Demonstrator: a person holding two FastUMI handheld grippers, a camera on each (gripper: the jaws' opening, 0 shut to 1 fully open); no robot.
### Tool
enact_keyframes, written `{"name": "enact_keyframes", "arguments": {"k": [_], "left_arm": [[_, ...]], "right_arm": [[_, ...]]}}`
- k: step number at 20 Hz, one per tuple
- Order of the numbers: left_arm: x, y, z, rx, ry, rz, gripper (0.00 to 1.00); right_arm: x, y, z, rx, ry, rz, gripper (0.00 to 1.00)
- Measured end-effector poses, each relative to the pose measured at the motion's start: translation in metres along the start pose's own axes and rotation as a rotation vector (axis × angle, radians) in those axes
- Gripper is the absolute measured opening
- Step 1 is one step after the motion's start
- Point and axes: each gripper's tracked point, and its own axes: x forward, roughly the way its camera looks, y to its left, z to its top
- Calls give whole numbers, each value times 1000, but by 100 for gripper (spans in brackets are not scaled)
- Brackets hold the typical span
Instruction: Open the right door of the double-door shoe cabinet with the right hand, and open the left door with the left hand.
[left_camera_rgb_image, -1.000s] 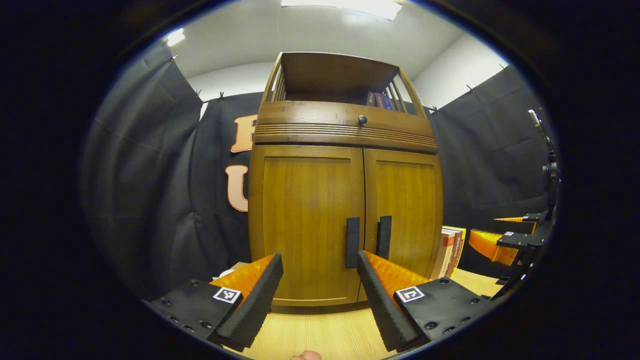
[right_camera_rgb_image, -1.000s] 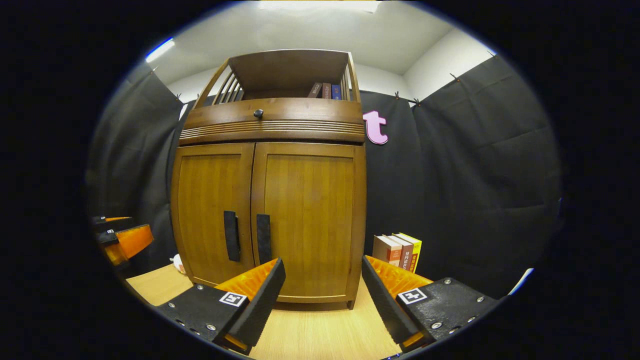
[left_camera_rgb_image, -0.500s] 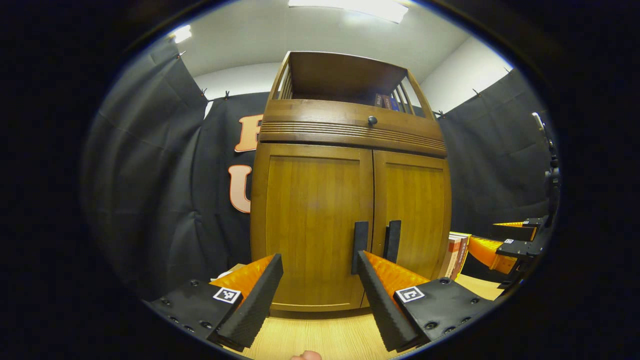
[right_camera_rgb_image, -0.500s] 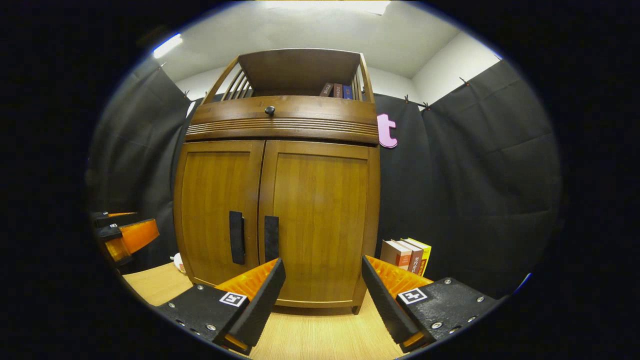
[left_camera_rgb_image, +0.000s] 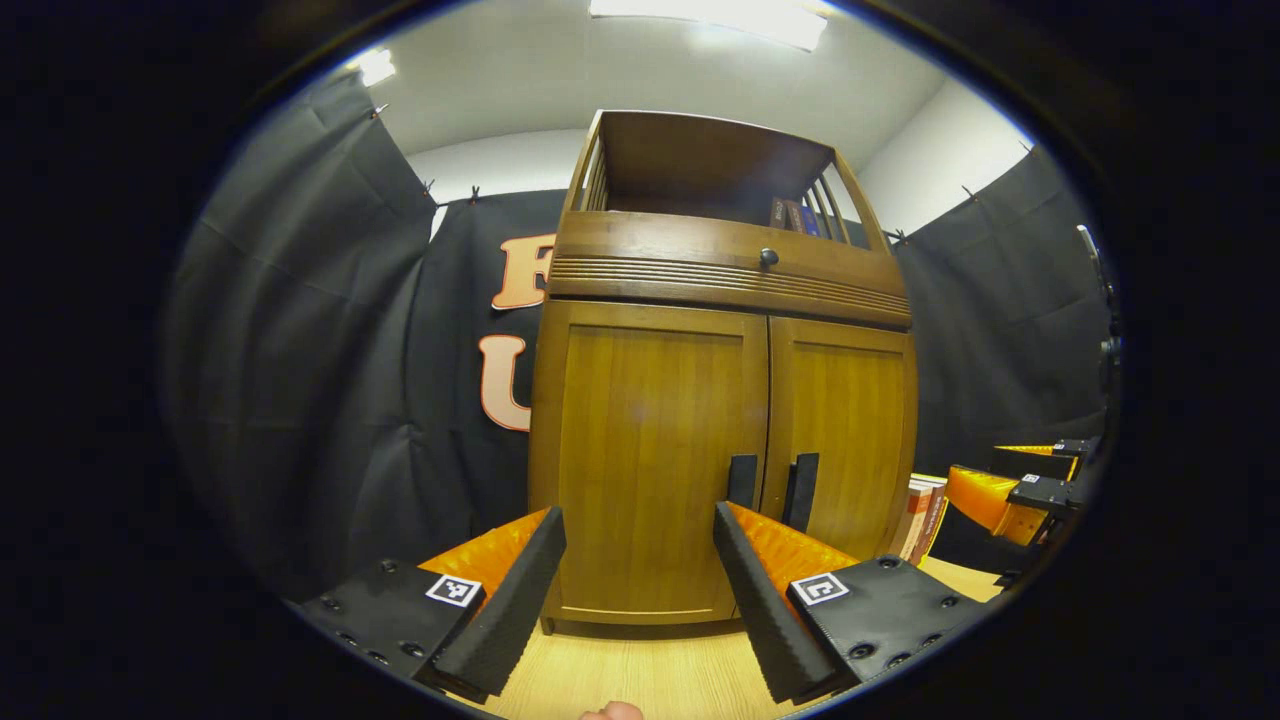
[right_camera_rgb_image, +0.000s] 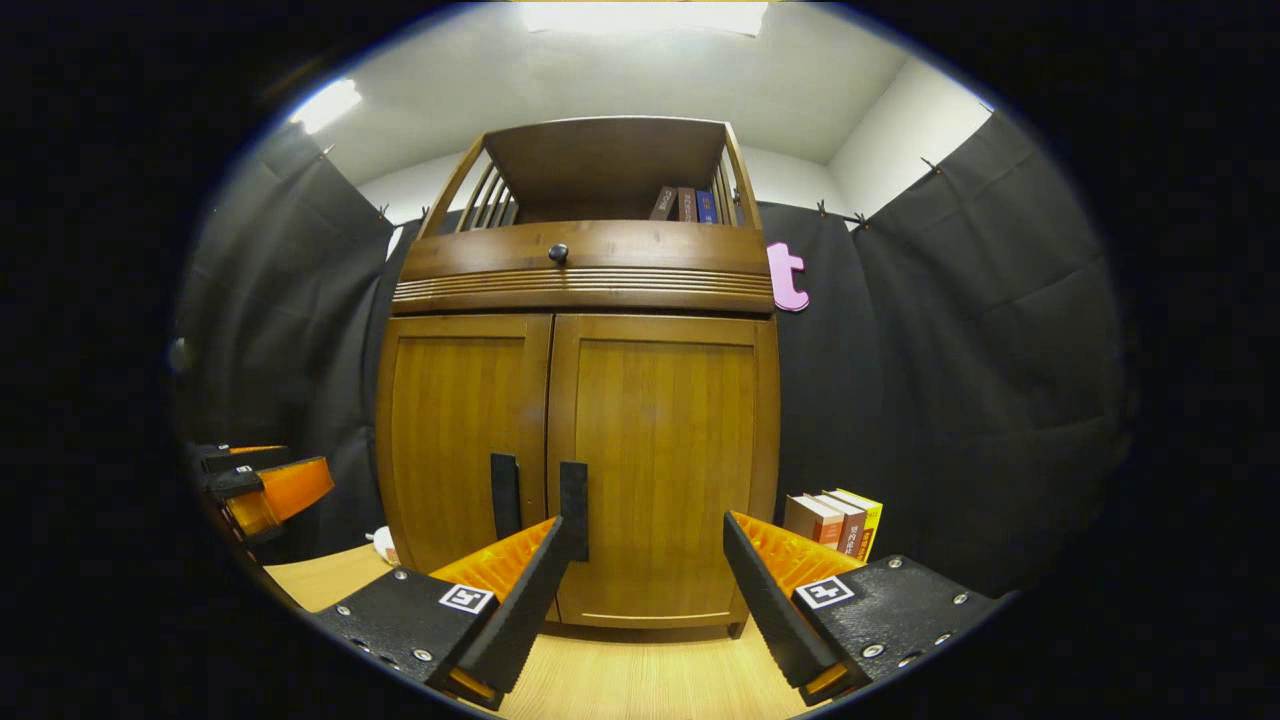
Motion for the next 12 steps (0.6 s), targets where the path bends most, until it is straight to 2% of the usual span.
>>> {"name": "enact_keyframes", "arguments": {"k": [2, 5, 6, 7, 8, 9, 10, 12], "left_arm": [[-6, 3, 2, 11, 4, 14, 94], [-16, 7, 3, 6, 17, 28, 96], [-21, 6, 4, 4, 16, 28, 94], [-22, 7, 5, 3, 18, 30, 96], [-20, 7, 5, 1, 20, 32, 94], [-20, 7, 5, 1, 22, 34, 97], [-21, 7, 5, -1, 26, 37, 94], [-23, 8, 4, -8, 31, 40, 94]], "right_arm": [[8, 11, 2, -9, 10, 29, 94], [31, 34, 10, 3, 2, 77, 98], [43, 42, 12, 8, 0, 94, 94], [55, 47, 9, 11, 9, 105, 94], [69, 51, 4, 16, 27, 113, 97], [83, 55, -3, 18, 39, 122, 97], [101, 57, -8, 12, 45, 121, 94], [134, 58, -25, -30, 69, 105, 94]]}}
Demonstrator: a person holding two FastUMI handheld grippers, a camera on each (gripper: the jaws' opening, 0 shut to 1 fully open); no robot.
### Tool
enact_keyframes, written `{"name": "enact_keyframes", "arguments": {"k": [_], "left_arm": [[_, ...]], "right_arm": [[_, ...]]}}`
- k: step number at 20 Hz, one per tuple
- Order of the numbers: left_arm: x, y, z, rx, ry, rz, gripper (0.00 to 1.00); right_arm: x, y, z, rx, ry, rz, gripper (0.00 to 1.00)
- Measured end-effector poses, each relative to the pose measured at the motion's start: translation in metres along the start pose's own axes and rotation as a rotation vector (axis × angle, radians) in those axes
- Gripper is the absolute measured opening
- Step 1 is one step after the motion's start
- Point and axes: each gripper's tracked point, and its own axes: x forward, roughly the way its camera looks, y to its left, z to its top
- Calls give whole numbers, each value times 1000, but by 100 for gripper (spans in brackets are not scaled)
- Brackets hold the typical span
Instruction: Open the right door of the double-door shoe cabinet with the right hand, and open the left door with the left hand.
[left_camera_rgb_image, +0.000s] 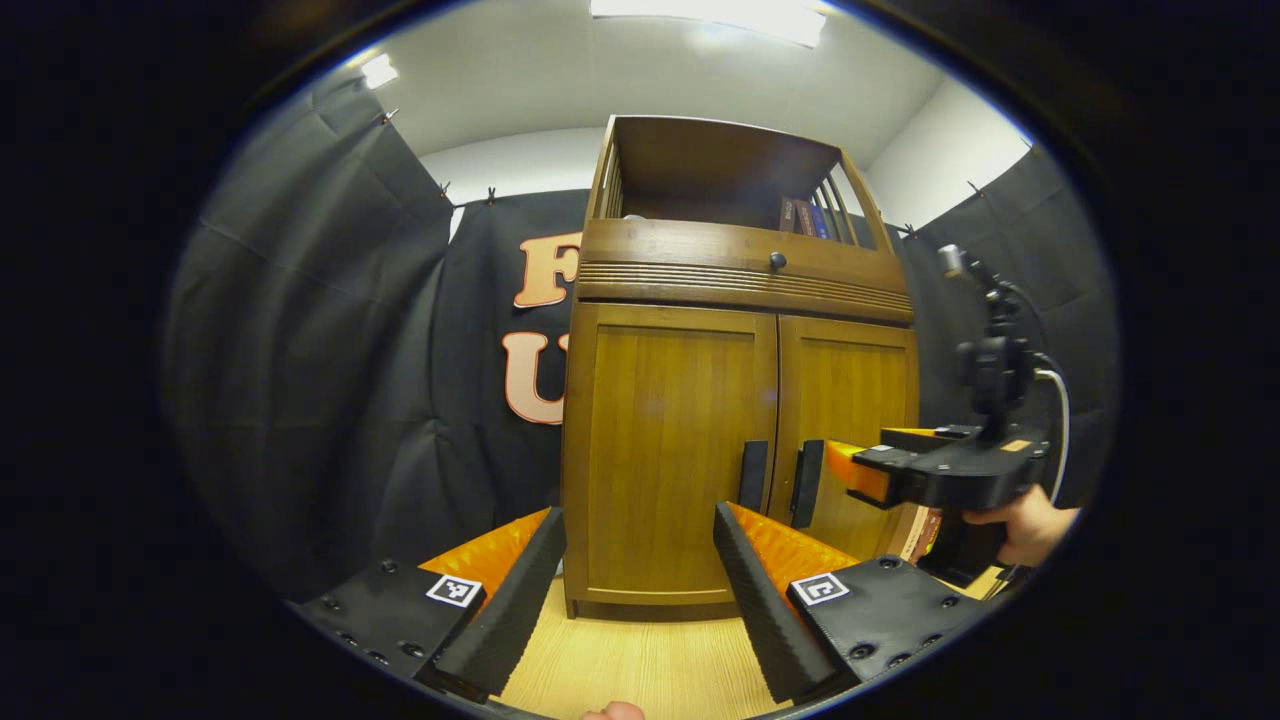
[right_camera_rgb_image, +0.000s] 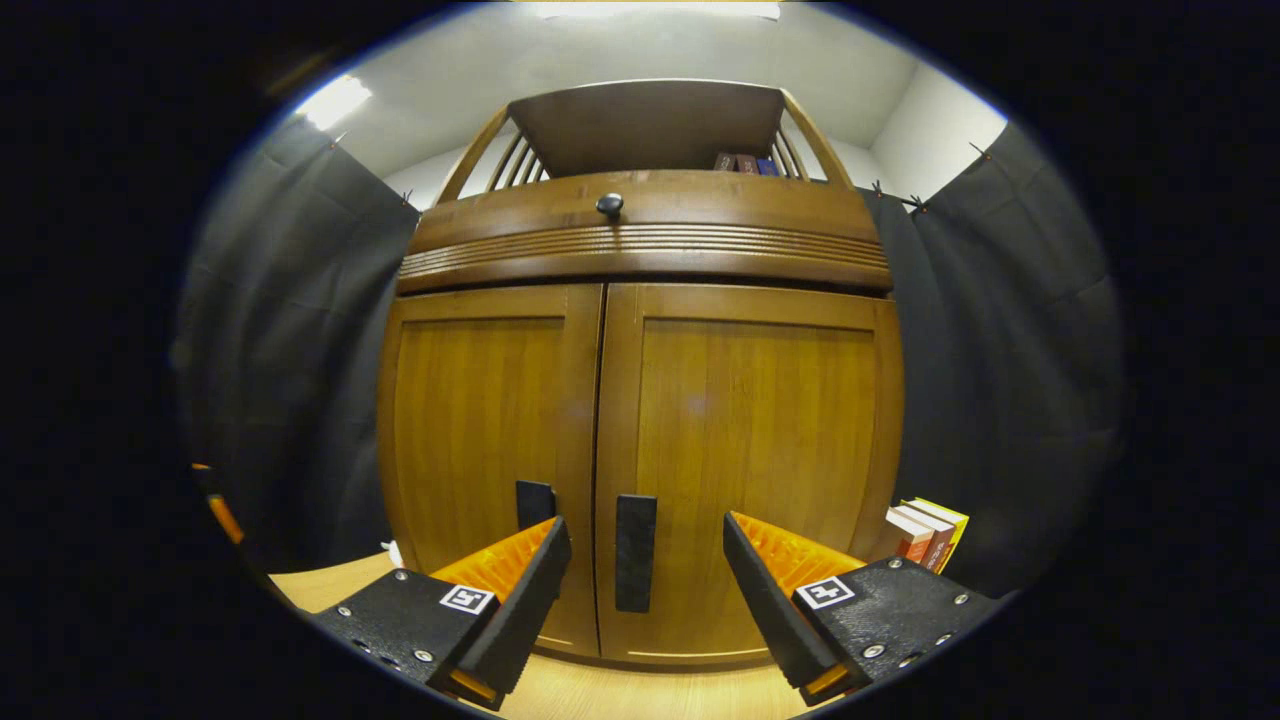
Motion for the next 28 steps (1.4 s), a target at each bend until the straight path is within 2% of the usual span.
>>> {"name": "enact_keyframes", "arguments": {"k": [2, 3, 5, 8, 9, 10, 11, 12, 14, 15, 18, 19, 21, 22, 24, 25, 28], "left_arm": [[-4, 5, -2, 0, 4, 13, 94], [-10, 10, -4, 3, 6, 22, 94], [-24, 21, -10, 0, 9, 41, 94], [-32, 34, -12, 7, 10, 52, 94], [-34, 38, -13, 13, 9, 57, 96], [-34, 44, -14, 17, 9, 65, 99], [-35, 48, -15, 18, 13, 70, 96], [-35, 50, -17, 15, 17, 73, 94], [-34, 51, -20, 9, 26, 73, 97], [-33, 51, -21, 10, 30, 71, 94], [-33, 46, -16, 21, 23, 56, 96], [-32, 44, -15, 25, 20, 51, 94], [-32, 42, -15, 33, 20, 43, 96], [-33, 39, -14, 36, 19, 36, 96], [-33, 32, -12, 38, 17, 22, 96], [-33, 29, -12, 38, 17, 15, 96], [-33, 17, -17, 30, 23, -10, 96]], "right_arm": [[26, 2, -24, -11, 57, 9, 93], [39, 4, -33, -6, 85, 11, 96], [60, 3, -48, 7, 124, -6, 91], [82, 4, -57, 14, 127, -34, 86], [88, 1, -59, 10, 131, -46, 84], [91, 5, -59, 21, 132, -28, 82], [94, 7, -58, 26, 117, -21, 81], [92, 8, -58, 14, 107, -12, 76], [93, 13, -59, -2, 90, 14, 63], [92, 16, -62, 4, 100, 25, 56], [90, 17, -61, 61, 91, 26, 38], [90, 19, -62, 76, 97, 29, 35], [90, 16, -61, 48, 102, 24, 20], [88, 15, -61, 44, 111, 24, 24], [77, 17, -63, 61, 128, 41, 24], [65, 16, -63, 65, 132, 51, 19], [23, 5, -61, 68, 132, 84, 19]]}}
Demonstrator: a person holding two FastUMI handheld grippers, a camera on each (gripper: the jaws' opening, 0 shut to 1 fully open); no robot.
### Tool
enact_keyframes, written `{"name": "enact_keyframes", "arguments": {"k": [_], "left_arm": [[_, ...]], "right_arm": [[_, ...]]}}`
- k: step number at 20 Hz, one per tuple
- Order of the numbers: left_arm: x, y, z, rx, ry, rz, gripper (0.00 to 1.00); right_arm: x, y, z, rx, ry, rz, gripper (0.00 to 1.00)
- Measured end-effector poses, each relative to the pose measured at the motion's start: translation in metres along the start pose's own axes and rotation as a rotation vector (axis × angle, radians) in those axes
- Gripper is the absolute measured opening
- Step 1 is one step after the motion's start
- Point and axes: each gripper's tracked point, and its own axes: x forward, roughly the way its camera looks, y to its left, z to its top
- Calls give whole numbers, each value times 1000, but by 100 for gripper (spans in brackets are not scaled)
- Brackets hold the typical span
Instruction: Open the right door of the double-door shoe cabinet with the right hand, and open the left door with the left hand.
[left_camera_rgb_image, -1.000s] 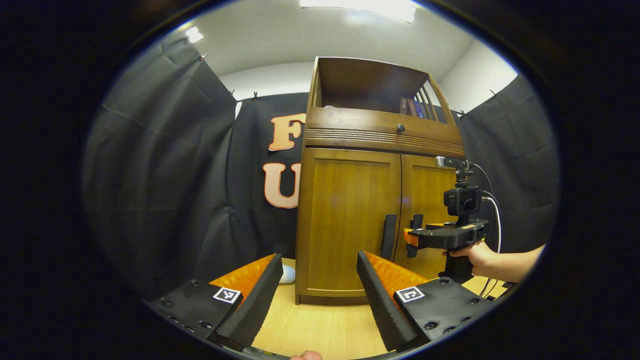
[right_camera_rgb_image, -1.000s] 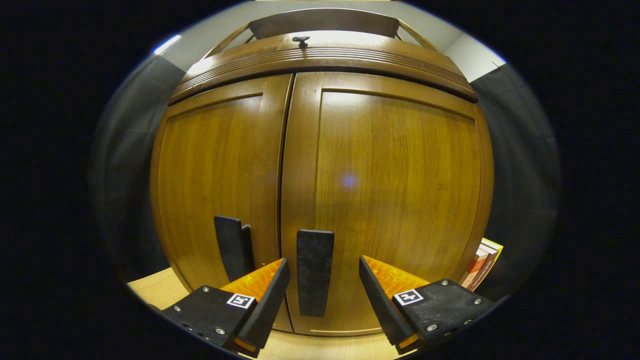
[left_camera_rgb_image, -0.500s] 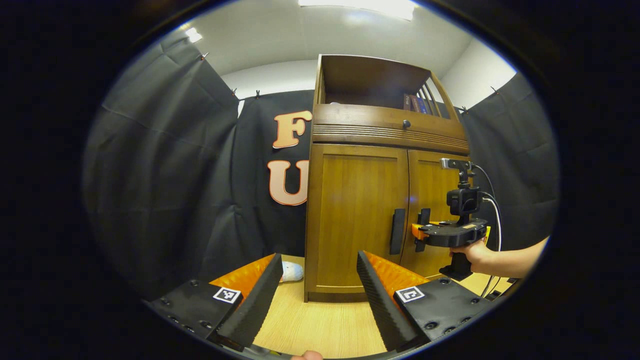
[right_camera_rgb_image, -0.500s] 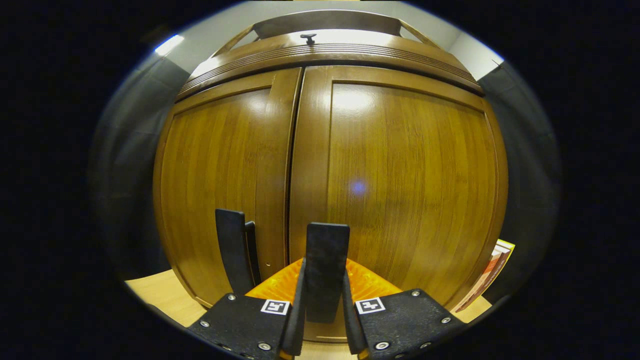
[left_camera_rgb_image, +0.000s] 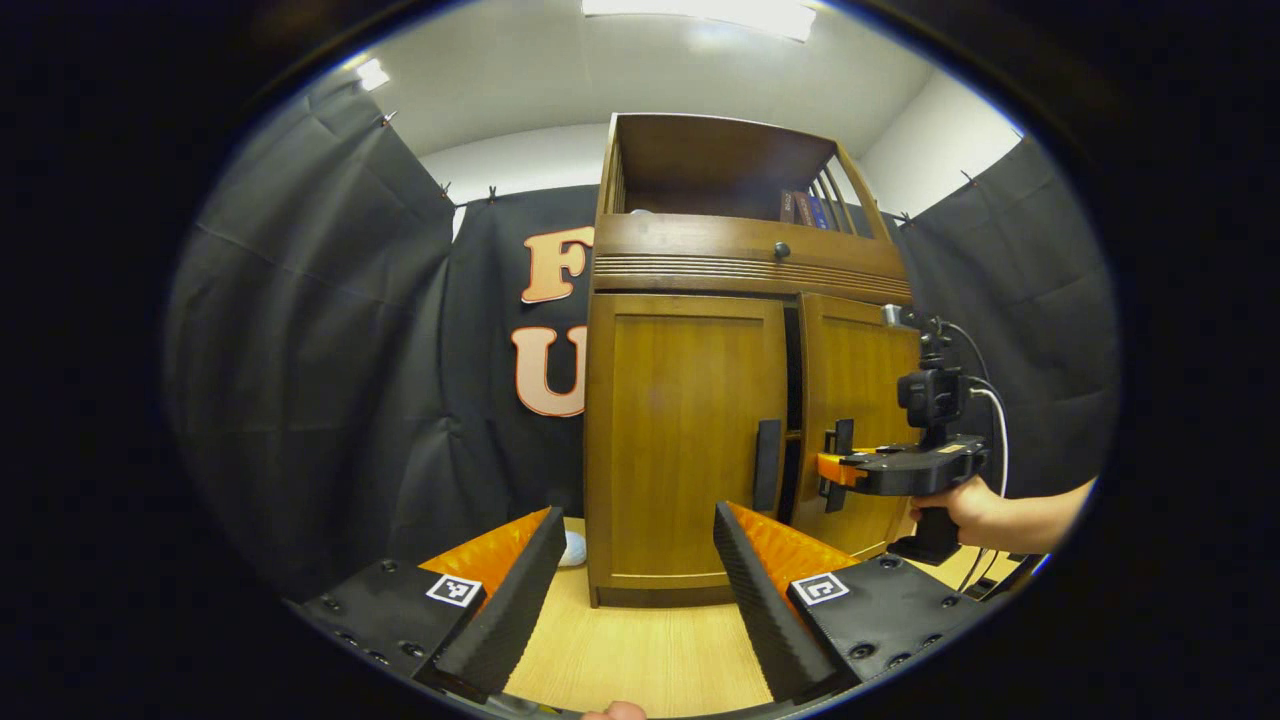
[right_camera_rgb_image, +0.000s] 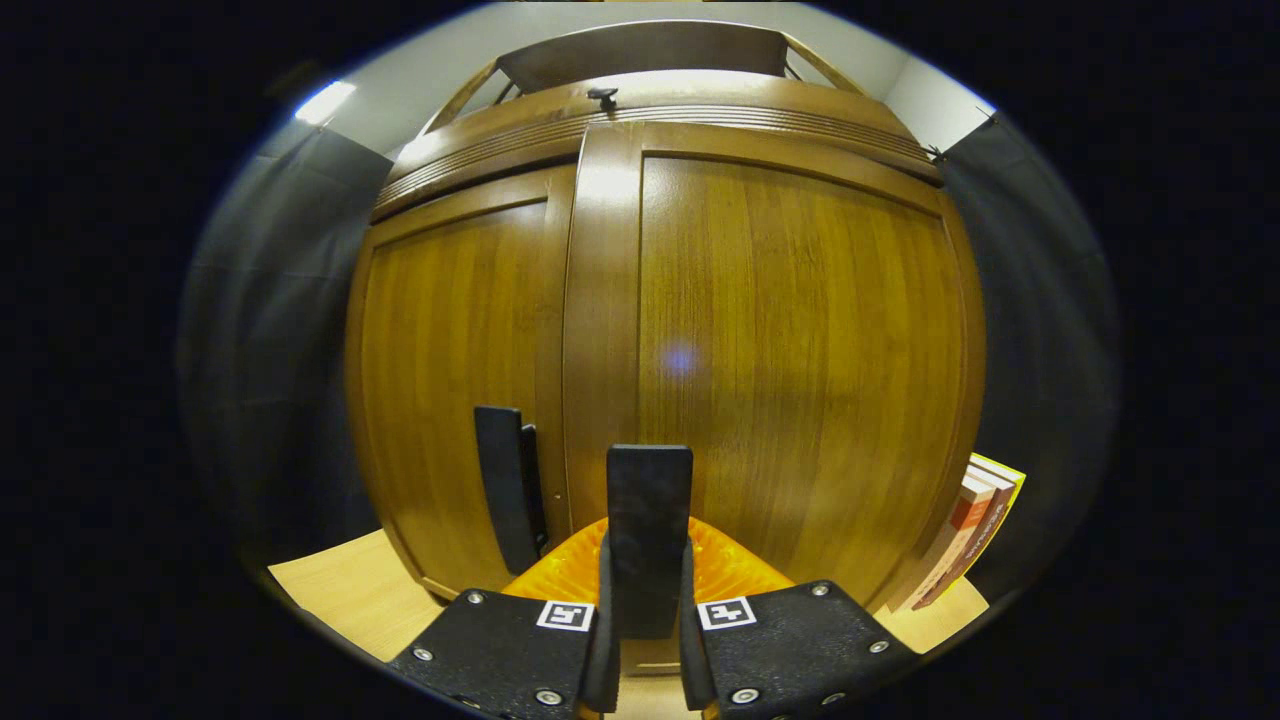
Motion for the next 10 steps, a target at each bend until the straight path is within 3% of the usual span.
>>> {"name": "enact_keyframes", "arguments": {"k": [5, 10], "left_arm": [[2, -26, -10, -15, 23, -51, 94], [7, -59, -15, -13, 33, -108, 97]], "right_arm": [[-74, -26, -2, 38, 26, 31, 27], [-124, -63, -3, 42, 39, 4, 23]]}}
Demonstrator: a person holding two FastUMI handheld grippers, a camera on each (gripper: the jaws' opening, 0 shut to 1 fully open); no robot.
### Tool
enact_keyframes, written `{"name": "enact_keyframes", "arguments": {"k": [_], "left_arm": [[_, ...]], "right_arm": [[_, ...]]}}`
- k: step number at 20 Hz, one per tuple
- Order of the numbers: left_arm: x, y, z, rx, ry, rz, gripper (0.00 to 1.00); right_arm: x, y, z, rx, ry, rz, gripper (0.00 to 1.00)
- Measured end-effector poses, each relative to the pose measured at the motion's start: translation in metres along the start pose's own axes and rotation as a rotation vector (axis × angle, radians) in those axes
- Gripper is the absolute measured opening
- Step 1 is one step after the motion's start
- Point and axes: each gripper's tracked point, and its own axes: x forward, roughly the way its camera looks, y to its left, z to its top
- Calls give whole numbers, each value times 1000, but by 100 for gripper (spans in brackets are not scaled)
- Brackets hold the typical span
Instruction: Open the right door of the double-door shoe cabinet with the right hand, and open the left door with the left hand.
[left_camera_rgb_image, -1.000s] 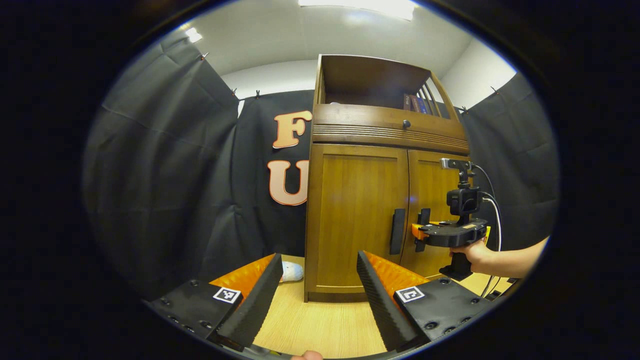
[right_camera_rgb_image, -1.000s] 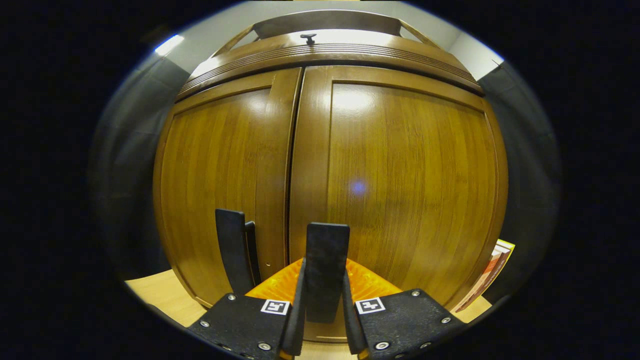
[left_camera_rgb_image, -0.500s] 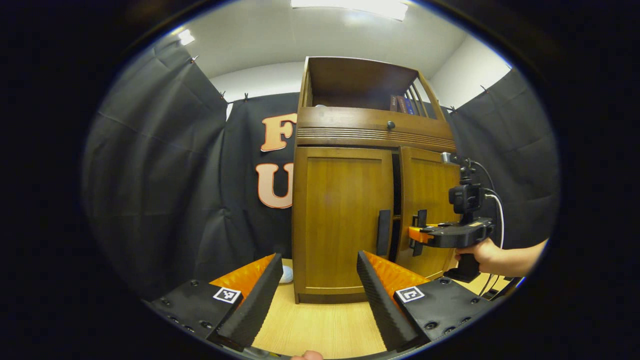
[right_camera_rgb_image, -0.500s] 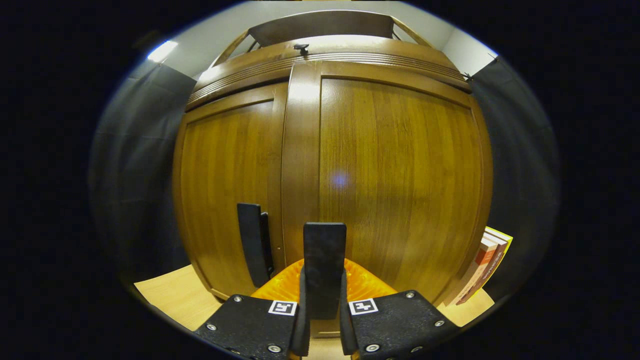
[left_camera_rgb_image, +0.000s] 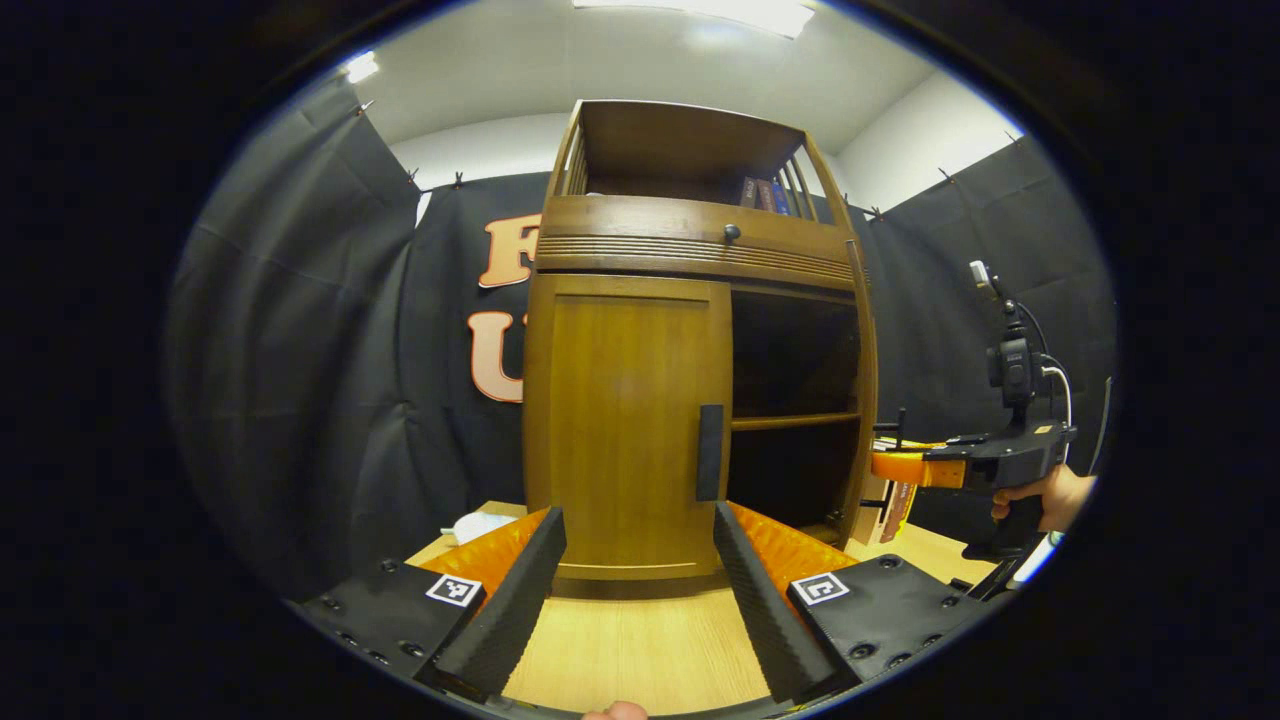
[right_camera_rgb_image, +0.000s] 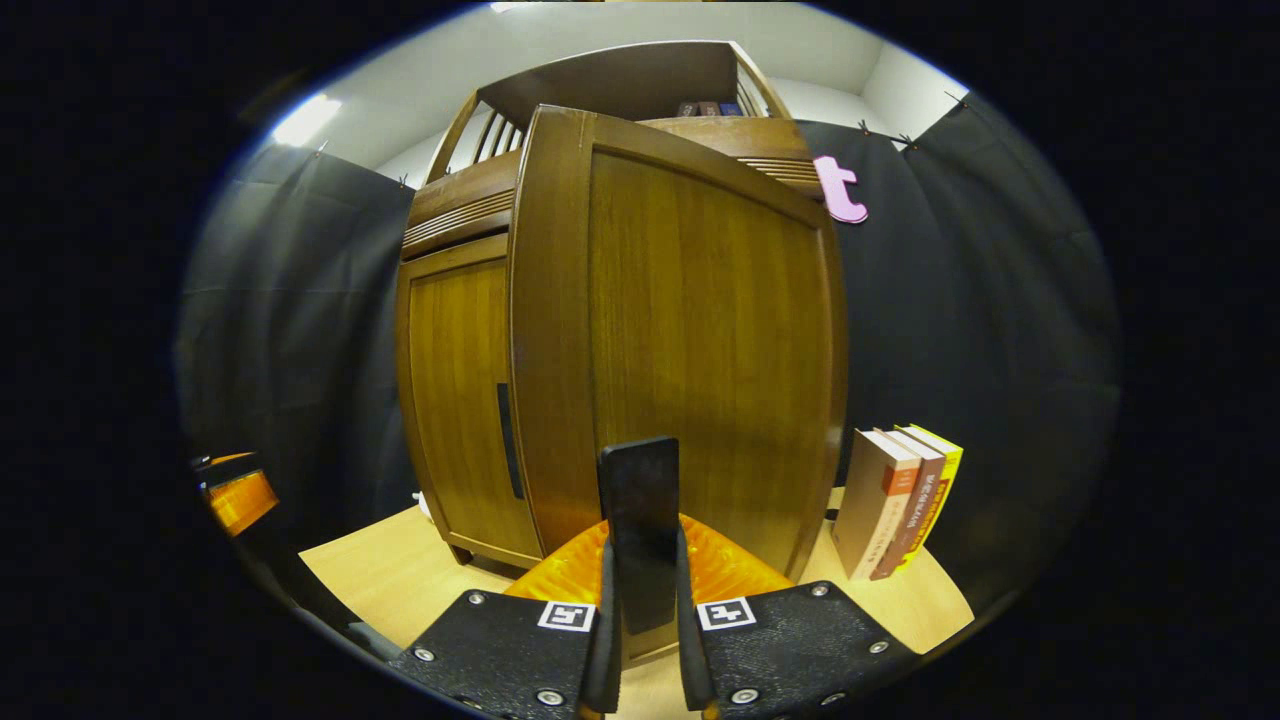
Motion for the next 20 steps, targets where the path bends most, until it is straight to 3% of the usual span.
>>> {"name": "enact_keyframes", "arguments": {"k": [4, 5, 6, 8, 9, 16, 20], "left_arm": [[2, -20, -4, -9, 4, -31, 94], [3, -25, -3, -12, 4, -38, 94], [3, -30, -4, -12, 6, -44, 97], [5, -37, -5, -8, 9, -54, 94], [6, -38, -5, -4, 8, -55, 97], [4, -44, -12, 7, 20, -45, 94], [4, -45, -16, 16, 30, -43, 97]], "right_arm": [[-33, -42, -5, 20, 0, -51, 23], [-39, -50, -6, 30, 5, -67, 27], [-45, -58, -6, 32, 7, -78, 19], [-52, -75, -5, 31, 8, -102, 22], [-55, -84, -5, 30, 7, -112, 14], [-75, -145, -3, 31, -1, -208, 3], [-78, -159, -3, 42, -7, -188, 1]]}}
